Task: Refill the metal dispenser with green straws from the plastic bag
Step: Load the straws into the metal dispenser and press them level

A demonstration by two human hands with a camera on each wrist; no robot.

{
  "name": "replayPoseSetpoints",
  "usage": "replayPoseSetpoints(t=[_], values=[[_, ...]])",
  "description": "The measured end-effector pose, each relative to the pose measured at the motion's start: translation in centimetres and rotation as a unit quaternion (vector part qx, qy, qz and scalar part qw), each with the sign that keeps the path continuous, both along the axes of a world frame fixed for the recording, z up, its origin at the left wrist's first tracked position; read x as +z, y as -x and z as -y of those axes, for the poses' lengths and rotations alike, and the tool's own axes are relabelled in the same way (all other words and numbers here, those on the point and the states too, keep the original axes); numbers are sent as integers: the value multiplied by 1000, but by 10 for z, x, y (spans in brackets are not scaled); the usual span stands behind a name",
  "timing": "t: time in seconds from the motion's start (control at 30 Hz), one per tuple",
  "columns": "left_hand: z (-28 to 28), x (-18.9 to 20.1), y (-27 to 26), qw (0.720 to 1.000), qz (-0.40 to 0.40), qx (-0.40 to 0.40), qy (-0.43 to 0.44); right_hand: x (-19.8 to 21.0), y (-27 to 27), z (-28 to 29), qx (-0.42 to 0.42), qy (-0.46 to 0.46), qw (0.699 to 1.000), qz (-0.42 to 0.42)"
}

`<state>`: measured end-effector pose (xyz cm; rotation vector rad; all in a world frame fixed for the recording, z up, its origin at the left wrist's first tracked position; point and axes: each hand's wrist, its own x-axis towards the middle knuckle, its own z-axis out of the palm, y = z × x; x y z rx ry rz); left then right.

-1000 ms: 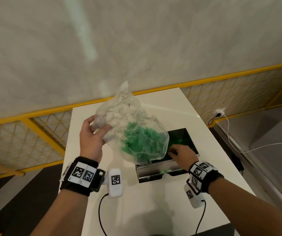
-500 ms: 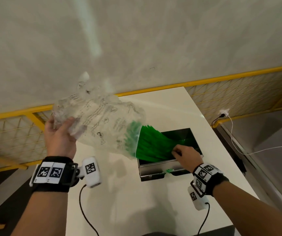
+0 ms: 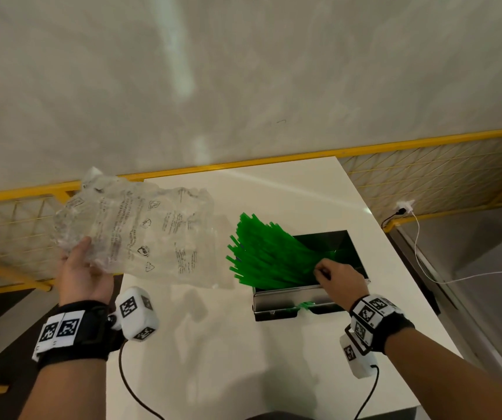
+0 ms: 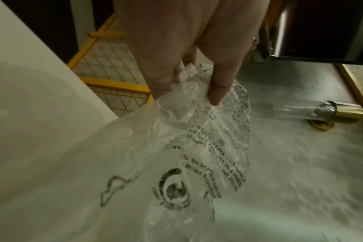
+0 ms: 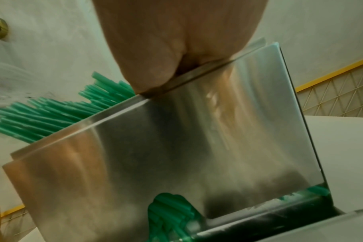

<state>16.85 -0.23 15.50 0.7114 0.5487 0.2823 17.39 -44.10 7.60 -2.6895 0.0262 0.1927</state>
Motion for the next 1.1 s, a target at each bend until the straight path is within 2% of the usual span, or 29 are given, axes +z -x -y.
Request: replayPoseSetpoints(t=[0.1, 0.23, 0.3, 0.37, 0.47, 0.53, 0.6, 0.77, 1.0, 1.1], values=[[-1, -13, 4, 998, -10, -26, 59, 1, 2, -1, -3, 2, 1000, 2], [-11, -33, 4, 994, -16, 24, 103, 1, 4, -2, -11, 14, 1000, 4], [-24, -58, 3, 988, -66, 60, 128, -1, 4, -3, -18, 15, 1000, 7], [-30, -85, 2, 985, -118, 58, 115, -2, 4, -4, -24, 13, 1000, 7], [-4, -108, 15, 977, -212, 19, 17, -3, 5, -5, -31, 2, 1000, 6], [12, -125, 29, 953, -289, -26, -88, -4, 6, -5, -34, -5, 999, 9], [18, -143, 41, 936, -318, -67, -134, -5, 5, -5, -40, -9, 999, 8], [5, -164, 48, 914, -332, -102, -211, -9, 5, -7, -60, -8, 998, 13], [-6, -151, 51, 894, -317, -151, -278, -2, 5, -10, -66, -45, 997, 21], [-14, -146, 60, 868, -327, -175, -330, 4, 3, -6, -71, -93, 993, 36]])
